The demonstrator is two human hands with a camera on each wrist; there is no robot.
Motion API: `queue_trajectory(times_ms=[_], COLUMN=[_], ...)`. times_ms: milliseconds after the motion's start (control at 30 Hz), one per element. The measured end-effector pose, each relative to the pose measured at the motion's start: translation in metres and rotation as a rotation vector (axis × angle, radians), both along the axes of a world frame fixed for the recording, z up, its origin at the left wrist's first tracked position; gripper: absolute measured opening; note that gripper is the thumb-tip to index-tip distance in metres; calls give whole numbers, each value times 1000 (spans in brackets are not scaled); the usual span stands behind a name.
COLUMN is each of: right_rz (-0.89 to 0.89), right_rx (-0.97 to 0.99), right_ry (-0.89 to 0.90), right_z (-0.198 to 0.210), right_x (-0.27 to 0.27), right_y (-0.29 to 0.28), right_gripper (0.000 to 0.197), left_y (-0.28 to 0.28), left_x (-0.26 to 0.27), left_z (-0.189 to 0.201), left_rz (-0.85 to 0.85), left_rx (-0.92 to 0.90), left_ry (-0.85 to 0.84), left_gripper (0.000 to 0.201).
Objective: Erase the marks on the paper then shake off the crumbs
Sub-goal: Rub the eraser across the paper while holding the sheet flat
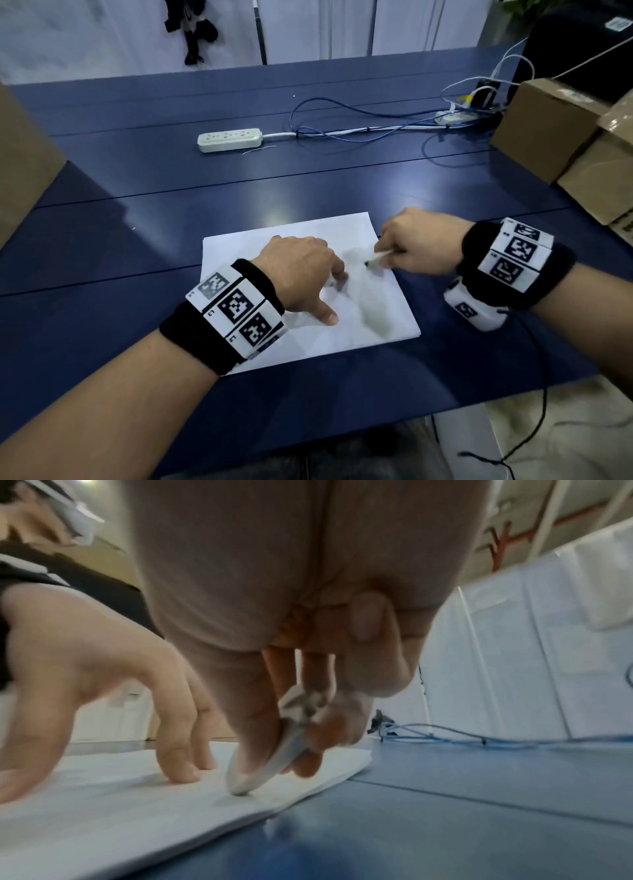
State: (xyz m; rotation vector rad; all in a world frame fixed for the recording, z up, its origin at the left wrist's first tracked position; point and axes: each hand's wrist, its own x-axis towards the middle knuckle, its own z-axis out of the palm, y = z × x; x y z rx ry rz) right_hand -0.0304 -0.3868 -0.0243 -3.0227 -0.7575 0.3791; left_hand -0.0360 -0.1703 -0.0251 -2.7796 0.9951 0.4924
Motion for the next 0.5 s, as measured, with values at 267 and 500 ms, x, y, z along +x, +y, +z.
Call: queue_trajectory(times_ms=[267, 500], right_rz=[135, 149], right_rx=[74, 48], right_ry=[209, 64], right_z=[-1, 0], right_x=[-25, -25], right_y=[-4, -12], right_gripper=[24, 40], left_y=[-1, 0], left_x=[2, 3], left_z=[-1, -2], left_rz=[-1, 4], left_rx=[0, 8], left_ry=[-1, -11], left_gripper=[67, 66])
